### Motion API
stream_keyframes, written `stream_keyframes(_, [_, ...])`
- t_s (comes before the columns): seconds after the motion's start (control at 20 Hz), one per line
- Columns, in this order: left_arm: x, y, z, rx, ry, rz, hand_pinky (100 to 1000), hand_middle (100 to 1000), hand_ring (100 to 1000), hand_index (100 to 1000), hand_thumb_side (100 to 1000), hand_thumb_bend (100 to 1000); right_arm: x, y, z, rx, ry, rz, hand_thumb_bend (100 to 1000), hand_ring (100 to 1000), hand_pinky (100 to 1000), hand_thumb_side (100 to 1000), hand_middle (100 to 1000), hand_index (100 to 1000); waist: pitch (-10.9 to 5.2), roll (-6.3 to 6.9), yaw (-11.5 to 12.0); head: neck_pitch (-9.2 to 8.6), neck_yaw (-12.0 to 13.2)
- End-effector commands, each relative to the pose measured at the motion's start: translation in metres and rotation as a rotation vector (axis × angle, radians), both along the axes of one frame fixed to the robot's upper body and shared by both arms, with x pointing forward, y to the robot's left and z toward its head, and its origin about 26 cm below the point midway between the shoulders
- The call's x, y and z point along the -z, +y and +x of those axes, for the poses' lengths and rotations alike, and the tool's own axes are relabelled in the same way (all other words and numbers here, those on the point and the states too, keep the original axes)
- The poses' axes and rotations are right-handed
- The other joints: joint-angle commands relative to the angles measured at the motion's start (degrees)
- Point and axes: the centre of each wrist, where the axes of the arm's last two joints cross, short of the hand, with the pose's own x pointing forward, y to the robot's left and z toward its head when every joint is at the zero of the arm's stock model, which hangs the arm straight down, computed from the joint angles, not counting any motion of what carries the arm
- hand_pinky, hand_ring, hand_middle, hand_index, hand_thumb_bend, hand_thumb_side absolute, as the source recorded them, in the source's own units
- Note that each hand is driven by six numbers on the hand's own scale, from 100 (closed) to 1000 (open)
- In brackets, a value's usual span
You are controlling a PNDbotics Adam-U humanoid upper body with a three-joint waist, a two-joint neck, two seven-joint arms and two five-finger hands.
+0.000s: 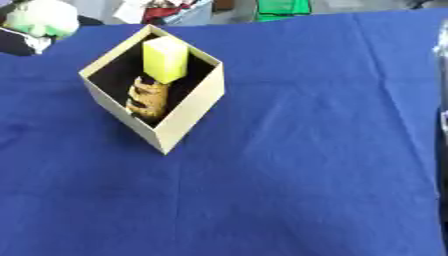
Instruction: Pick up objects on the table and place them in the box.
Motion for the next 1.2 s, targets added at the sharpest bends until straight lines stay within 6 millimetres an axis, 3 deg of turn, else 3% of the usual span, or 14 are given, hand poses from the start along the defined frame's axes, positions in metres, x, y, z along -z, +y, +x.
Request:
stream_keyframes(0.05, [-0.019,-0.017,-0.011,0.068,-0.069,0.005,627,577,608,693,330,100,-0.006,0.000,-0.007,0.000,-0.041,-0.004,100,986,930,750,783,913,-1.94,0.09,0.08,0.23,-0.26])
stream_keyframes(0.4, [-0.017,-0.052,-0.017,0.203,-0.057,0.028,632,580,614,692,346,100,-0.005,0.002,-0.009,-0.004,-0.044,-0.005,100,986,930,748,783,912,-2.47,0.35,-0.15,0.39,-0.87])
stream_keyframes(0.65, [-0.010,-0.070,-0.016,0.264,-0.024,0.040,631,579,614,690,385,100,-0.006,0.004,-0.010,-0.010,-0.047,-0.008,100,986,930,747,784,911,-2.53,0.25,-0.36,1.77,-1.92])
stream_keyframes(1.0, [0.008,-0.077,-0.008,0.321,0.056,0.002,632,584,618,693,433,100,-0.007,0.004,-0.011,-0.011,-0.051,-0.003,100,987,930,748,783,912,-2.24,0.20,-0.94,2.90,-4.06])
stream_keyframes(1.2, [0.015,-0.079,-0.004,0.347,0.102,-0.012,635,603,628,707,403,100,-0.007,0.004,-0.012,-0.014,-0.052,0.003,100,987,930,748,783,912,-1.99,0.21,-1.21,2.98,-5.20])
